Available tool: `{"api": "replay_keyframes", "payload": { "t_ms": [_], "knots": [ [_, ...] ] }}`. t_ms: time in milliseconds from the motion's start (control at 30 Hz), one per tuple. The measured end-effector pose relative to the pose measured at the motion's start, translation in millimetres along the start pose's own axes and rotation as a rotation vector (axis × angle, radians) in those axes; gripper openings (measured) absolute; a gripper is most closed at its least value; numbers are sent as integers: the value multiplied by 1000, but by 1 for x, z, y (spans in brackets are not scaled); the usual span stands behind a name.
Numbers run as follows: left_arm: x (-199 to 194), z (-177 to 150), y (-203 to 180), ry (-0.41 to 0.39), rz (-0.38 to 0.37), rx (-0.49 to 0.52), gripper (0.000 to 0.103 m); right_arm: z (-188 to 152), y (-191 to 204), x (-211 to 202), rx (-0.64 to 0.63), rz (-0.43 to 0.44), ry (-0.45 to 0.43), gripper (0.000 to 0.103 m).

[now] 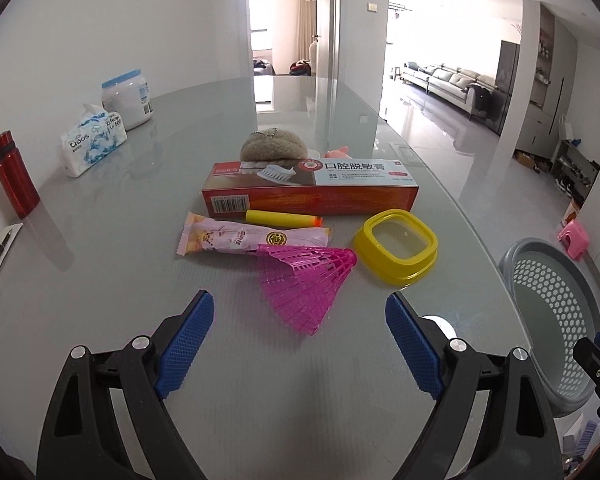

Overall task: Collect trash
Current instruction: 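Return both tools to the table and grasp the pink shuttlecock with the left tool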

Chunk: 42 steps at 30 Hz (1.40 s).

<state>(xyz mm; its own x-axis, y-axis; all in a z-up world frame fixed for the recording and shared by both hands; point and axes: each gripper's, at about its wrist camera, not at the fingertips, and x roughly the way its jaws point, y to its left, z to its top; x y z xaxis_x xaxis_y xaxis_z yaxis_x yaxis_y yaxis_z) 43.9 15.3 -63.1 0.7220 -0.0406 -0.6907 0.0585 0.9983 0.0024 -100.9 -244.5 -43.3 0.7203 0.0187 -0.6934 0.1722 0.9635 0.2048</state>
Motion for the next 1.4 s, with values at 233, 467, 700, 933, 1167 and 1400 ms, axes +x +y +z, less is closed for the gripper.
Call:
{"api": "replay_keyframes", "payload": {
  "t_ms": [233,467,700,933,1167,1400],
  "knots": [
    [19,1,3,35,-16,-17,77,0,-4,12,8,-9,29,79],
    [29,7,-1,65,-53,-18,55,3,-4,23,11,-17,47,79],
    [32,7,-3,91,-117,-4,6,5,3,29,-2,-22,59,79],
    [14,3,4,42,-115,29,2,12,23,29,-39,-14,47,79],
    [-11,7,27,-54,-57,51,2,27,64,41,-105,25,37,79],
    [-14,26,61,-120,-2,28,2,40,108,68,-197,36,60,83]
  ]
}}
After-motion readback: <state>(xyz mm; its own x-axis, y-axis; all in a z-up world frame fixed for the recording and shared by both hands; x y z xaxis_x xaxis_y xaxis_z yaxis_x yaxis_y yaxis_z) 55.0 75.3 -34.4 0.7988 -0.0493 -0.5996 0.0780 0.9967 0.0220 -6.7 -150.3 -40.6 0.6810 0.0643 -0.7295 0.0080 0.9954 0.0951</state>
